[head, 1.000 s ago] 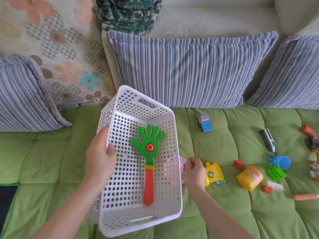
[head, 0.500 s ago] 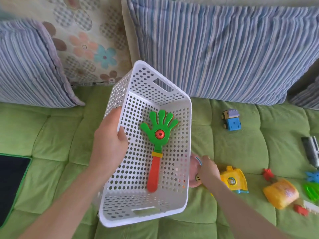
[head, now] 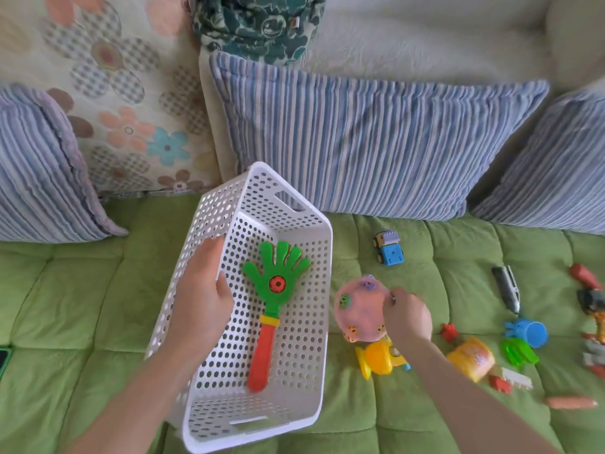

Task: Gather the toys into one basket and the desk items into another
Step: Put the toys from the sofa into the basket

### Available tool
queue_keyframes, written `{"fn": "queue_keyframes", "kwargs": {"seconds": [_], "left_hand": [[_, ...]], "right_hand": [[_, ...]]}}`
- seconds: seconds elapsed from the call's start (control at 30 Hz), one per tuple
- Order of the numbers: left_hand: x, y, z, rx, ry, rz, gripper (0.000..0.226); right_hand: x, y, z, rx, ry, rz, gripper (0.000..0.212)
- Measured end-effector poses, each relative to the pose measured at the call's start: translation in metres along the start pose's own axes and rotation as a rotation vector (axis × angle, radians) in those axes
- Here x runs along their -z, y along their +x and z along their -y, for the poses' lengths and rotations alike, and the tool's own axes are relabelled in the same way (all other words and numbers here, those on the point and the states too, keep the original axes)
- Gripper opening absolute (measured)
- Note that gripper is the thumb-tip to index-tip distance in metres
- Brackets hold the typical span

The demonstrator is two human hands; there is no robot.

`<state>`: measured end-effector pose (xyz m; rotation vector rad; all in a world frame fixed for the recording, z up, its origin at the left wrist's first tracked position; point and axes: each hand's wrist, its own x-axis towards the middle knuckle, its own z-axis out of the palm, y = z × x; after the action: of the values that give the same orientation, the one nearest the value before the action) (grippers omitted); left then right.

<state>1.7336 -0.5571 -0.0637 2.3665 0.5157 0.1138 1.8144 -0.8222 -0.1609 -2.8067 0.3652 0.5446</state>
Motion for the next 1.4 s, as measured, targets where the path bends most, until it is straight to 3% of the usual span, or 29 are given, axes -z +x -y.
{"fn": "queue_keyframes", "kwargs": {"seconds": [0.17, 0.3, 0.5, 0.6, 0.8, 1.0, 1.23, 1.4], "left_hand": [[-0.006, -0.005, -0.018, -0.029, -0.024, 0.041, 0.054], [-0.014, -0.006, -0.033, -0.045, -0.06, 0.066, 0.052], [-0.03, -0.003, -0.042, -0.094, -0.064, 0.089, 0.054], [-0.036, -0.005, -0.049, -0.099, -0.04, 0.095, 0.054], [-0.041, -0.007, -0.06, -0.139, -0.009, 0.075, 0.057], [-0.048, -0.002, -0.07, -0.16, -0.006, 0.008, 0.057], [-0.08, -0.003, -0.085, -0.114, 0.048, -0.048, 0.06], [-0.095, -0.008, -0.087, -0.097, 0.118, -0.075, 0.06]], "right_hand": [[0.031, -0.017, -0.002, 0.022, 0.196, -0.09, 0.021], [0.024, -0.038, 0.016, 0.098, 0.378, 0.073, 0.034], [-0.002, -0.056, 0.024, 0.068, 0.516, 0.236, 0.023], [-0.003, -0.056, 0.005, 0.013, 0.47, 0.201, 0.032], [0.001, -0.033, -0.06, -0.137, 0.258, 0.125, 0.026], [-0.02, -0.004, -0.1, -0.212, 0.142, 0.235, 0.01], [-0.056, 0.026, -0.117, -0.207, 0.154, 0.388, 0.036], [-0.064, 0.037, -0.127, -0.119, 0.13, 0.469, 0.027]]}}
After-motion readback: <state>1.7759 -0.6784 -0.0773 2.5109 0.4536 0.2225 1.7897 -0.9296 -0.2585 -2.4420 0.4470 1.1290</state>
